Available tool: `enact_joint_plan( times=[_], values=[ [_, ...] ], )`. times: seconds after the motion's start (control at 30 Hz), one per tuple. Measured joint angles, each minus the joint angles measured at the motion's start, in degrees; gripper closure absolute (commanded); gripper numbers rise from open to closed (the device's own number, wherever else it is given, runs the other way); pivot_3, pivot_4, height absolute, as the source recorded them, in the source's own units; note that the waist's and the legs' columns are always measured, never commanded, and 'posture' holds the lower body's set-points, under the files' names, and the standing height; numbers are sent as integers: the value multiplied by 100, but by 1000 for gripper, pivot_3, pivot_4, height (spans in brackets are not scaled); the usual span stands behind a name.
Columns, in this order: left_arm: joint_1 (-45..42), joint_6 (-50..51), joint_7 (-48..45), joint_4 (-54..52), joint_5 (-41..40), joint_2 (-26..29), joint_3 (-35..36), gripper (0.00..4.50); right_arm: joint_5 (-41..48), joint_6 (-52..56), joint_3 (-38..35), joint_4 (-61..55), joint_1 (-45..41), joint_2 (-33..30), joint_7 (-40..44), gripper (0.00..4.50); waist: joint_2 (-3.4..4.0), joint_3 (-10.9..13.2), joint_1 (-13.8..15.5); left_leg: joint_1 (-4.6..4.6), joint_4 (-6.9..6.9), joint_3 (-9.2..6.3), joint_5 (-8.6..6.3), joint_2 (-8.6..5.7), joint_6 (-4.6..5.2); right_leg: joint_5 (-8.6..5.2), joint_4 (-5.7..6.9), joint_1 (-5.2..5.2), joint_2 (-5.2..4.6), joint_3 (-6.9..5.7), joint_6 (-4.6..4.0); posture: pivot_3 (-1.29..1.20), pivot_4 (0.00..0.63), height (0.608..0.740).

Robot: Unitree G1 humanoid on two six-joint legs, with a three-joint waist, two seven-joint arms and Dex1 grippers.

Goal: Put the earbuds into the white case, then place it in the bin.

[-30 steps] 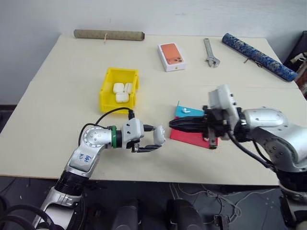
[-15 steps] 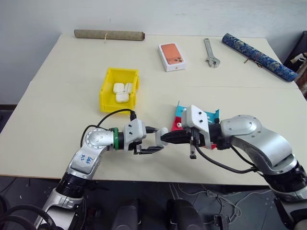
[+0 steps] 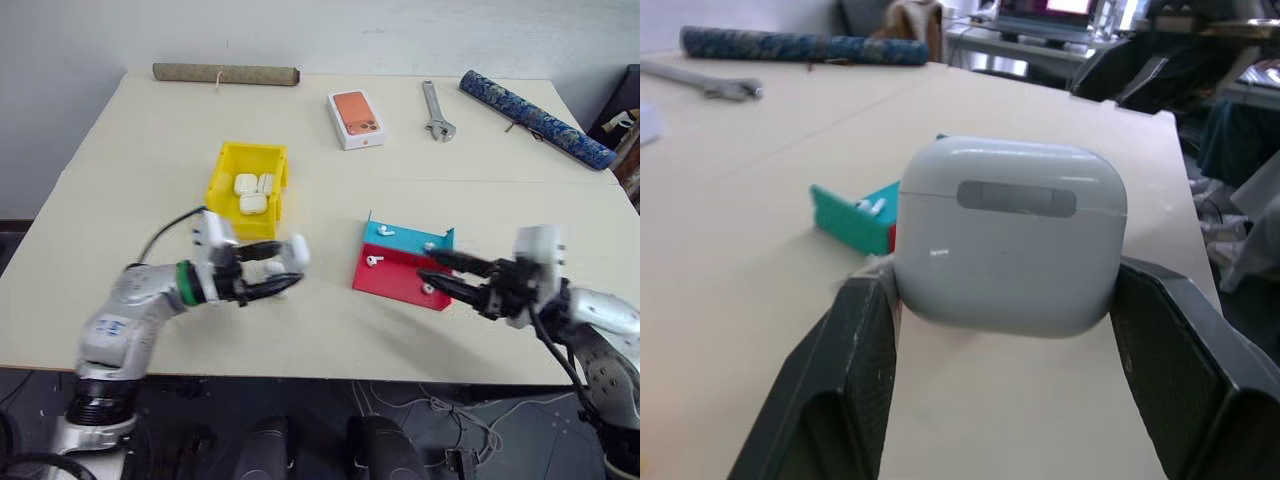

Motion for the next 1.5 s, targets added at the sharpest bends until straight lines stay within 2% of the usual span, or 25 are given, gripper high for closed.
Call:
enact_joint_plan(
  times=[0.1, 0.2, 0.37, 0.5, 0.7, 0.77, 0.87, 0.9, 0.93, 1.07, 1.2, 1.27, 1.33, 1.4, 1.5],
  values=[
    [-216, 532, 401, 268, -224, 207, 540, 1760, -328, -1094, -292, -52, 236, 490, -141, 1039, -1, 0, 10, 7, 0, 2, 2, -3, -3, 0, 5, 2, -1, 3, 0, 0, 150, 740],
    [-819, 541, 919, 893, -7, 175, 621, 1760, -333, -1595, -352, -128, 334, 793, -349, 23, -2, -1, 51, 8, 1, -1, 6, -8, -8, 1, 11, 2, -1, 3, 2, 0, 150, 740],
    [-2108, 19, 1838, 2426, 881, -255, 270, 1760, -305, -1899, -193, -132, 635, 872, -287, 23, -7, -3, 126, 6, 1, 10, 5, -12, -7, 3, 30, -1, 1, 5, 6, 0, 150, 740],
    [-2999, -718, 1987, 3822, 1721, -483, -391, 1760, -558, -2383, -33, 157, 601, 848, -159, 23, -14, -2, 141, 8, 2, 27, 5, -13, -7, 3, 44, -9, 6, 11, 6, 0, 150, 740],
    [-3915, -1558, 1988, 5598, 2397, -741, -756, 1760, -698, -2627, 142, 377, 501, 825, -114, 23, -16, -1, 134, 9, 3, 36, 6, -9, -9, 3, 46, -15, 9, 15, 6, 0, 150, 740],
    [-4035, -1723, 1963, 5877, 2470, -781, -758, 1048, -699, -2652, 146, 380, 506, 807, -120, 0, -17, -1, 140, 9, 3, 36, 6, -9, -9, 3, 47, -15, 8, 15, 6, 0, 150, 740],
    [-4034, -1789, 1706, 5882, 2466, -777, -724, 284, -695, -2698, 133, 420, 513, 681, -117, 0, -18, 0, 139, 9, 6, 36, 7, -9, -10, 3, 48, -15, 7, 15, 6, 0, 150, 740],
    [-4004, -1799, 1599, 5824, 2462, -755, -718, 40, -691, -2715, 127, 463, 513, 646, -108, 0, -18, 0, 137, 9, 6, 35, 7, -9, -10, 3, 48, -15, 7, 15, 6, 0, 150, 740],
    [-3952, -1809, 1502, 5729, 2454, -719, -699, 40, -688, -2719, 124, 519, 511, 609, -95, 0, -18, 0, 135, 9, 6, 36, 7, -9, -10, 3, 49, -15, 7, 15, 6, 0, 150, 740],
    [-3137, -1989, 739, 4590, 2207, -161, -524, 40, -631, -2721, 57, 782, 489, 308, 89, 0, -18, 0, 20, 14, 1, 36, 7, -4, -14, 3, 52, -15, 8, 19, 6, 0, 150, 740],
    [-1789, -2485, -131, 3216, 1961, 625, -211, 40, -519, -2739, -79, 1199, 503, -126, 590, 0, -18, 0, -7, 33, -6, 40, 7, -1, -15, 1, 45, -3, 5, 27, 2, 0, 150, 740],
    [-416, -3345, -455, 2490, 2141, 1295, 90, 40, -471, -2856, -105, 1502, 507, -522, 1152, 0, -17, 0, -66, 66, -39, 66, 1, -2, -10, 0, 16, 11, 1, 54, 0, 0, 150, 740],
    [777, -3918, -760, 2329, 2308, 1739, 426, 40, -461, -2974, -196, 1891, 564, -807, 1582, 0, -26, -1, -88, 94, -69, 68, 3, 0, -6, -1, -10, 32, -1, 56, -2, 0, 150, 740],
    [2000, -4244, -1051, 2060, 2316, 1898, 882, 40, -463, -3137, -283, 2315, 577, -1028, 1986, 0, -31, -1, -124, 92, -77, 67, -9, -1, 15, -2, -13, 28, -11, 57, -4, 0, 150, 740],
    [2884, -4267, -1145, 1749, 2061, 1851, 1539, 40, -479, -3451, -327, 2837, 464, -1205, 2436, 0, -37, 0, -39, 91, -74, 55, -13, -2, 25, -4, -13, 31, -20, 52, -12, 0, 150, 740]
  ],
)
